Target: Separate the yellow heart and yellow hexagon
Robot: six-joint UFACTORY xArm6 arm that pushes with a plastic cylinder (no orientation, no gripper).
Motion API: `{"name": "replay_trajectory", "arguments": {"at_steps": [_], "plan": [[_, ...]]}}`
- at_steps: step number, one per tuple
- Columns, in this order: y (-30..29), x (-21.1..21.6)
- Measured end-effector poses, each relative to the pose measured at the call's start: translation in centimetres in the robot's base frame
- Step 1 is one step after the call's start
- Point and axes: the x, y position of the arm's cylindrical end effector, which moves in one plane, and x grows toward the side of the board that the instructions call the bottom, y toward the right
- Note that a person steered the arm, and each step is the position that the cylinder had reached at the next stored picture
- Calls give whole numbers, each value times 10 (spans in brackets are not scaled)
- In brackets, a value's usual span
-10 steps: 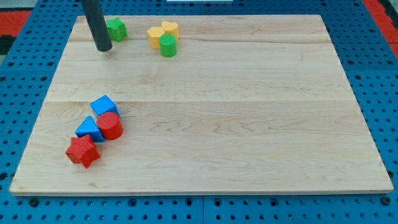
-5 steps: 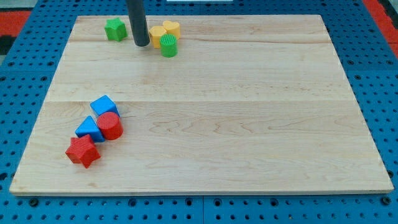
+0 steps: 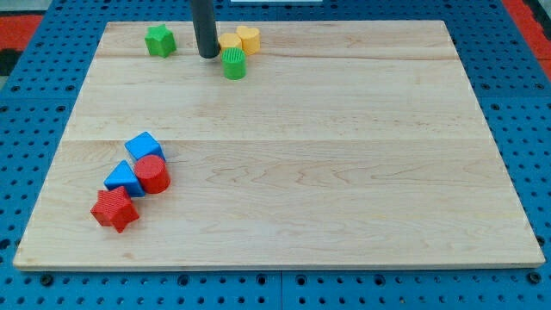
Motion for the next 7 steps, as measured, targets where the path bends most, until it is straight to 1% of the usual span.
{"name": "replay_trajectory", "arguments": {"at_steps": [1, 4, 6, 7], "plan": [[-13, -10], [97, -12], [83, -4], [115, -3]]}}
